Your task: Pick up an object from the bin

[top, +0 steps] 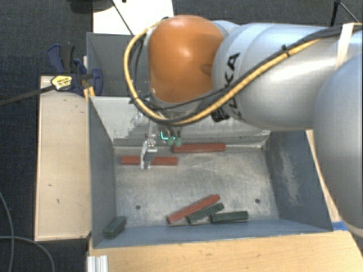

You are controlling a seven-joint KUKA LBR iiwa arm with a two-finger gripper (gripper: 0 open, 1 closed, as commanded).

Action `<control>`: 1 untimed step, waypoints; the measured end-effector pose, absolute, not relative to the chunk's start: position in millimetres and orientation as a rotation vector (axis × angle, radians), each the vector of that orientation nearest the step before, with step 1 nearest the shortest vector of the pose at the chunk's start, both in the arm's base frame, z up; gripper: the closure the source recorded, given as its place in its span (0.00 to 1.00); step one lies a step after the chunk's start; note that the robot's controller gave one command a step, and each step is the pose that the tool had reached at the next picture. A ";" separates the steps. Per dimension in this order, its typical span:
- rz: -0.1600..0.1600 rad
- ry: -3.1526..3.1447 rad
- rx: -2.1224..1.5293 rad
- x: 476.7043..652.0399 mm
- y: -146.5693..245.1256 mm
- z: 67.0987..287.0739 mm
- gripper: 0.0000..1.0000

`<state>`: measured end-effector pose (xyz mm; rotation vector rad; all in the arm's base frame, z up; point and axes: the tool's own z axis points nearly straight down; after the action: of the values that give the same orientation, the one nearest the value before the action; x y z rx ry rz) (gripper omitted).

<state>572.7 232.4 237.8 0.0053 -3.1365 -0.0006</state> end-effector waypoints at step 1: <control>-0.003 -3.145 -0.005 574.7 230.9 242.8 1.00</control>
Offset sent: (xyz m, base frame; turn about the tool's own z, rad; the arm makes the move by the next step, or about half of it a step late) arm 0.0000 0.0000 0.0000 0.0000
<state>574.7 230.9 242.8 -0.0046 -3.1448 -0.0029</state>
